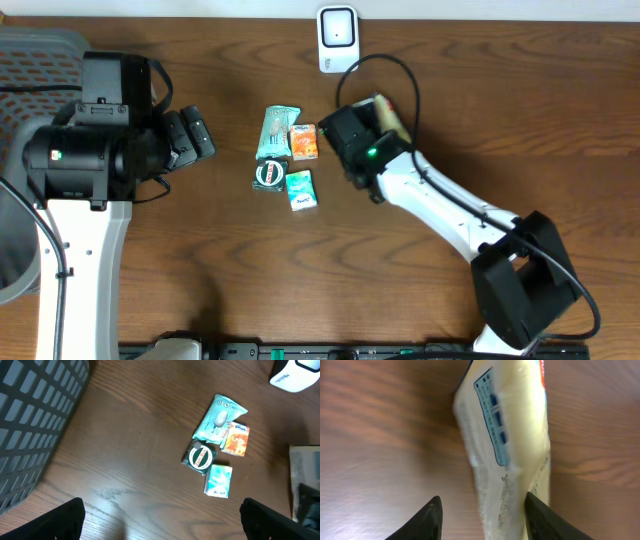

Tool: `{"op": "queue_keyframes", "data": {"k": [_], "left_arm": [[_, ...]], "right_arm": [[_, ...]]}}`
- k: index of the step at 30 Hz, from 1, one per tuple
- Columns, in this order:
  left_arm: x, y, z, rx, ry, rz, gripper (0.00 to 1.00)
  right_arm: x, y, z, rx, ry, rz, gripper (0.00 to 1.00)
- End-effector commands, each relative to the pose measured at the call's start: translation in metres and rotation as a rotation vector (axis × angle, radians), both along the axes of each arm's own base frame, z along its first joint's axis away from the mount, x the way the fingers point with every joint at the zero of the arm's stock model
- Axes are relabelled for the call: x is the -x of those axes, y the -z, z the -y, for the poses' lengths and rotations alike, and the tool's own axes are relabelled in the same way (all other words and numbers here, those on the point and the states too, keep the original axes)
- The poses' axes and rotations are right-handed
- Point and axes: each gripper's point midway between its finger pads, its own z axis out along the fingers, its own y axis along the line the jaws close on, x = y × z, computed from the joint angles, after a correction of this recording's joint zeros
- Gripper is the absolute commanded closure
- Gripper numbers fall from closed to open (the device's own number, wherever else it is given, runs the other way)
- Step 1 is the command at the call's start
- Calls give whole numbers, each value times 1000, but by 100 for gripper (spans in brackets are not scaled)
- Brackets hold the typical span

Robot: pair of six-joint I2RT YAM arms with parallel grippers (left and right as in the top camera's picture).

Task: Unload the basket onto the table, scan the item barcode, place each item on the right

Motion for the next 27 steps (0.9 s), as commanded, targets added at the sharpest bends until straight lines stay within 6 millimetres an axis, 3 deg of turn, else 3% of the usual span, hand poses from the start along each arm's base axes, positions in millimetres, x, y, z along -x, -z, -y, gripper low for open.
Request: {"op": "queue_keyframes", "data": {"k": [1,7,11,14,18,23,27], "left_arm": [[1,-2,-3,-5,-20,4,2],[1,-2,-3,-5,-19,4,2],[1,-2,-3,-5,-19,4,2],[1,-2,-3,-5,-20,4,2],[1,-2,-3,-5,-20,4,2],[1,-2,-3,-5,-19,4,2],[1,-2,-3,-5,-20,4,3]], "right_arm": [[7,0,-29,-82,-46,-25,51],[0,-27,-45,-167,-52,-26,45],[-15,-53,-31,-174,-6,-3,38],[-26,-58,-12,-185,42,-4,31],[-27,-39,-3,-268,1,-114,29],[-18,-9,-8,-398,-106,-249,8],[-10,16,2,-386,-81,-295,3]]}}
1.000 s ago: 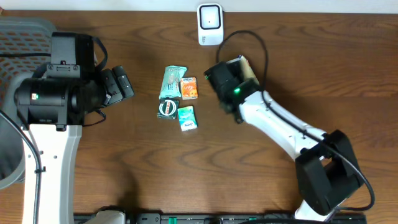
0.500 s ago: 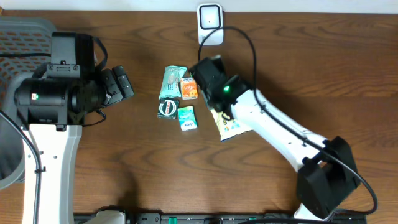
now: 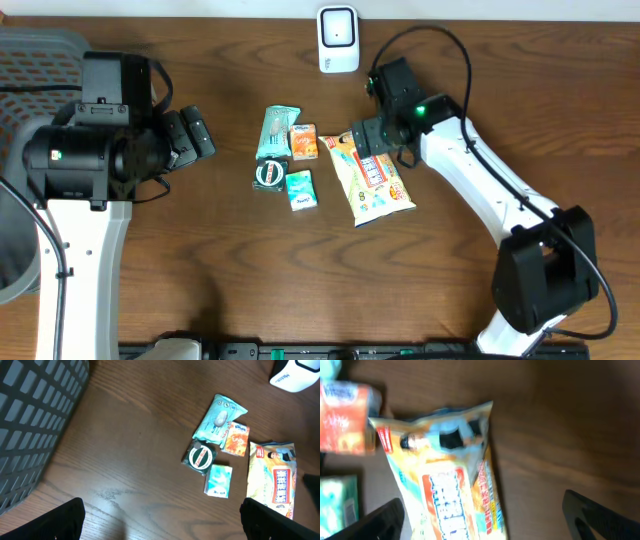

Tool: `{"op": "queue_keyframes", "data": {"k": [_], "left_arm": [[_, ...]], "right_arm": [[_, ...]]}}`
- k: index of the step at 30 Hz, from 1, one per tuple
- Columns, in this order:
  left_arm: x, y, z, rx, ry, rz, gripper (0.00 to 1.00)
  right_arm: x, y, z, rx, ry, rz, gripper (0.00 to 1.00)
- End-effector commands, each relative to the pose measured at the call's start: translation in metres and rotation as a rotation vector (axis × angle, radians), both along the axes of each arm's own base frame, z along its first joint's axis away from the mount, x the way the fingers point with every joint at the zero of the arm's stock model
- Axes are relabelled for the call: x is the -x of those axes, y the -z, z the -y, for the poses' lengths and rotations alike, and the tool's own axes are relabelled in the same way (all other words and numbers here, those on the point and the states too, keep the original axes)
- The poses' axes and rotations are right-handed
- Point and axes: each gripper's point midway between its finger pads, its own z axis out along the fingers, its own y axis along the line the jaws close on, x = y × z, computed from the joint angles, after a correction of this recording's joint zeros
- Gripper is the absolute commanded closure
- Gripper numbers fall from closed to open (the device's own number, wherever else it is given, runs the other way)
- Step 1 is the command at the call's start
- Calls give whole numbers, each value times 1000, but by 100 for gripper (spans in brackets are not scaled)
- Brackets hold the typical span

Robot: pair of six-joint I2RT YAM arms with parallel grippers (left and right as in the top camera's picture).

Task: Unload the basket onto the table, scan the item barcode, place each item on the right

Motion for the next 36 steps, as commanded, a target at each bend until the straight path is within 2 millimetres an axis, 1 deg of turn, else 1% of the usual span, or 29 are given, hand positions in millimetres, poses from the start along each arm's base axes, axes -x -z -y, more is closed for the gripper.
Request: {"op": "queue_keyframes", "data": {"k": [1,6,7,9,10,13,16,18,20,22,24,27,29,30,32,34,36], "left_arm": [[1,-2,-3,-5,-19,4,2],[1,-2,-3,-5,-19,4,2],[1,-2,-3,-5,-19,4,2],[1,-2,-3,-5,-19,4,2],[1,-2,-3,-5,-19,4,2],[1,-2,-3,-5,-19,4,2],[1,-2,-3,-5,-20,4,2],[1,-2,-3,-5,-20,4,2],[1,-2,-3,-5,-19,4,2],[1,-2,-3,-5,-20,4,2],[1,-2,-3,-5,-19,4,2],[1,-2,-3,-5,-19,4,2],[1,-2,-3,-5,-19,4,2],[1,-2,-3,-5,-20,4,2],[1,-2,-3,-5,-19,4,2],[1,-2,-3,-5,-20,4,2],[1,-2,-3,-5,-19,4,2]], "right_arm": [[16,31,-8,-30,-63,-91,3],[23,69,-5,-8,-58,-148,3],[25,80,-5,-7,-35,-169,3],[27,93,-4,-2,-13,-199,5],[28,100,-4,2,-6,-213,9],[33,116,-3,18,-7,-248,30],[34,119,-3,21,-7,-254,55],[31,115,-4,17,-7,-244,70],[27,109,-6,10,-8,-229,79],[20,98,-8,-4,-1,-203,80],[11,83,-12,-22,-3,-164,80],[-6,54,-17,-45,-1,-84,89],[-18,32,-18,-49,8,-15,99],[-25,20,-18,-51,14,27,99],[-36,4,-21,-69,18,95,99],[-47,-8,-26,-104,33,150,99],[-56,-15,-30,-128,41,197,99]]}}
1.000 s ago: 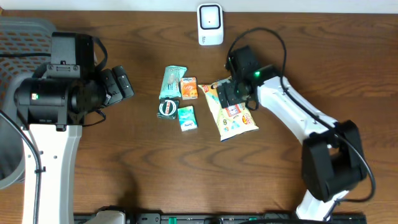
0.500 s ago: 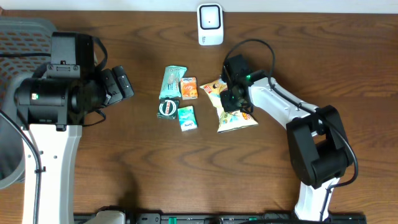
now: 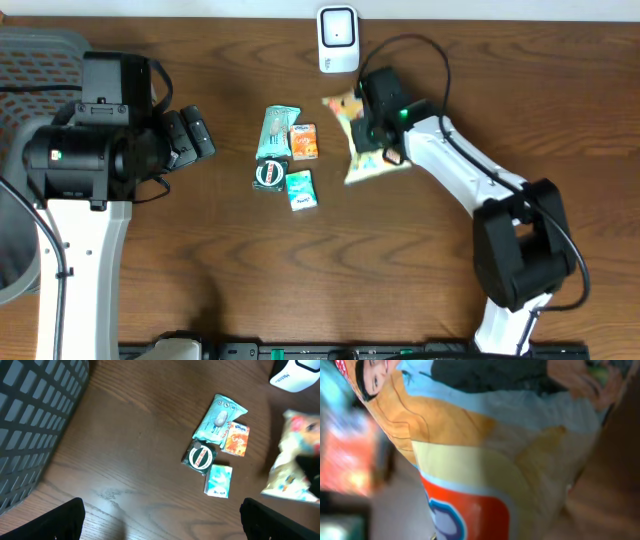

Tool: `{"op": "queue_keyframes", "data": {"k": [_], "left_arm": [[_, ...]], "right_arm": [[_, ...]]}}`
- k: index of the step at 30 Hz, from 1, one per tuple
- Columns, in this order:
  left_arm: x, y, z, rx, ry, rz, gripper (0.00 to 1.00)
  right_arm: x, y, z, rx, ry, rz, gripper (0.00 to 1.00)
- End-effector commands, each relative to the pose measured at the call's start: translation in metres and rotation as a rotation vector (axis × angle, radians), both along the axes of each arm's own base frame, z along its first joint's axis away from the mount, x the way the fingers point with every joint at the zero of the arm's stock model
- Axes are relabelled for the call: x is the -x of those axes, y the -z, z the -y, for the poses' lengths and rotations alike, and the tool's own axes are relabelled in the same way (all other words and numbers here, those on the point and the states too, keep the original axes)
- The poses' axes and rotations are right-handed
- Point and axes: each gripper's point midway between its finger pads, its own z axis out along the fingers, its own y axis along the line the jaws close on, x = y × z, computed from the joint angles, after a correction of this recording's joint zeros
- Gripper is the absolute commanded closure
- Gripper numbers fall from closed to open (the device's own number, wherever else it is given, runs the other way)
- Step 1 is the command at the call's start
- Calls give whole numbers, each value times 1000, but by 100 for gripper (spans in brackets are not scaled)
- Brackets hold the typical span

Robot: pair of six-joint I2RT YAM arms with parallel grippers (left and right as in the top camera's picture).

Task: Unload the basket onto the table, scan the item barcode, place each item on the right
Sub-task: 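Lift the bag and present its front face to the scanner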

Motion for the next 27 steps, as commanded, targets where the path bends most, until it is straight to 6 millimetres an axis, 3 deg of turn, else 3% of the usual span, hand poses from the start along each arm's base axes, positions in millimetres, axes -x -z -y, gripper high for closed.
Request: {"op": "queue_keyframes", "data": {"k": [1,8,16,22,27], "left_arm": [[1,-2,-3,-5,-19,4,2],[1,-2,-3,-5,-19,4,2],[1,-2,-3,-5,-19,4,2],[1,-2,-3,-5,-19,4,2],[1,-2,-3,-5,-19,4,3]], "right_arm": [[-23,-40,-1,-34,47,132,99],[-71,-93,-17,-196,140,394,99],[-105,-146,-24,-343,166,634,99],[-133,-157,-22,-388,189,719,99],[-173,-160,-24,-394,192,721,99]]}}
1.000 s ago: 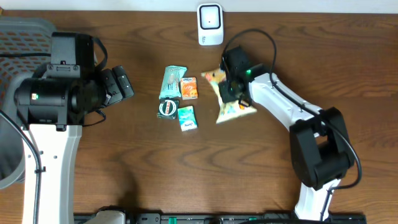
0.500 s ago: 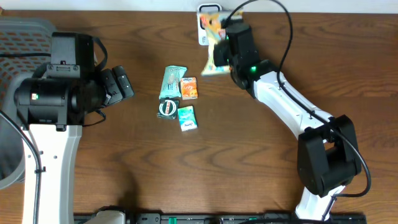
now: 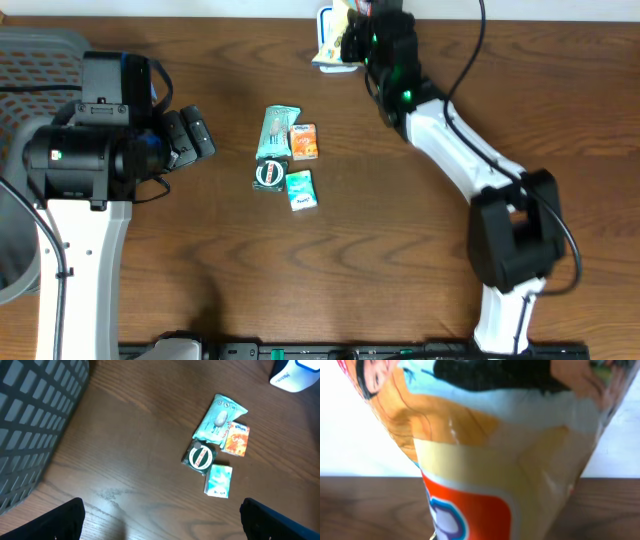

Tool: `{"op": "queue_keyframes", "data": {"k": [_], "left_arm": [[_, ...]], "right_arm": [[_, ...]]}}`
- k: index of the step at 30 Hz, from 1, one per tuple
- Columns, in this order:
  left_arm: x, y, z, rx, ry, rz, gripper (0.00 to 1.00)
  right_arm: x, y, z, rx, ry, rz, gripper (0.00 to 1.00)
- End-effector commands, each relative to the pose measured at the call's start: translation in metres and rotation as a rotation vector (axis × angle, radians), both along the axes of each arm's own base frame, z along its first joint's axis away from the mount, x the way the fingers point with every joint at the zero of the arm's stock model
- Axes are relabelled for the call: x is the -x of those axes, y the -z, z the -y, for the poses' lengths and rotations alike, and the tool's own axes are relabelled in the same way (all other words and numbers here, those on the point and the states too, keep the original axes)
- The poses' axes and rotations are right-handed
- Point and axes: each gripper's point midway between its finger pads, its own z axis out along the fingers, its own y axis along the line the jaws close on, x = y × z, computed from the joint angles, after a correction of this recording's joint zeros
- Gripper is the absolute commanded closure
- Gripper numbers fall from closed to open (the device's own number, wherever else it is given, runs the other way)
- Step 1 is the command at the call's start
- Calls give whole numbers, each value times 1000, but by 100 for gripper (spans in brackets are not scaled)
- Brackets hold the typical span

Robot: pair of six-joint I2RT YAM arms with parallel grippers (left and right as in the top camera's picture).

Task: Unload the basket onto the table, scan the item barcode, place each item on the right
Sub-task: 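Lift the bag and present its front face to the scanner, then carry the bag to the far right and drop it there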

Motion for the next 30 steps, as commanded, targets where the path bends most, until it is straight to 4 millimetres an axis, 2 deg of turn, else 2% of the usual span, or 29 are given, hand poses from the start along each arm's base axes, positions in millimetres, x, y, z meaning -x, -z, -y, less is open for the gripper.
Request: {"op": "queue_keyframes", "data": {"k": [1,5,9,18,30], "left_arm": [[1,-2,-3,-6,-20,5,2],[1,-2,-3,-6,-20,5,2],[1,-2,-3,-6,-20,5,2],[1,-2,-3,-6,-20,5,2],[1,-2,-3,-6,-20,5,3]], "right_arm": [[-30,-10,-1,-24,10,18,99],[-52,9,-10,37,0,-21,99],[-61,22,-14,42,-3,-28,99],[-64,15,-20,23,-8,18,99],[-57,34,-24,50,-48,-57,99]]}}
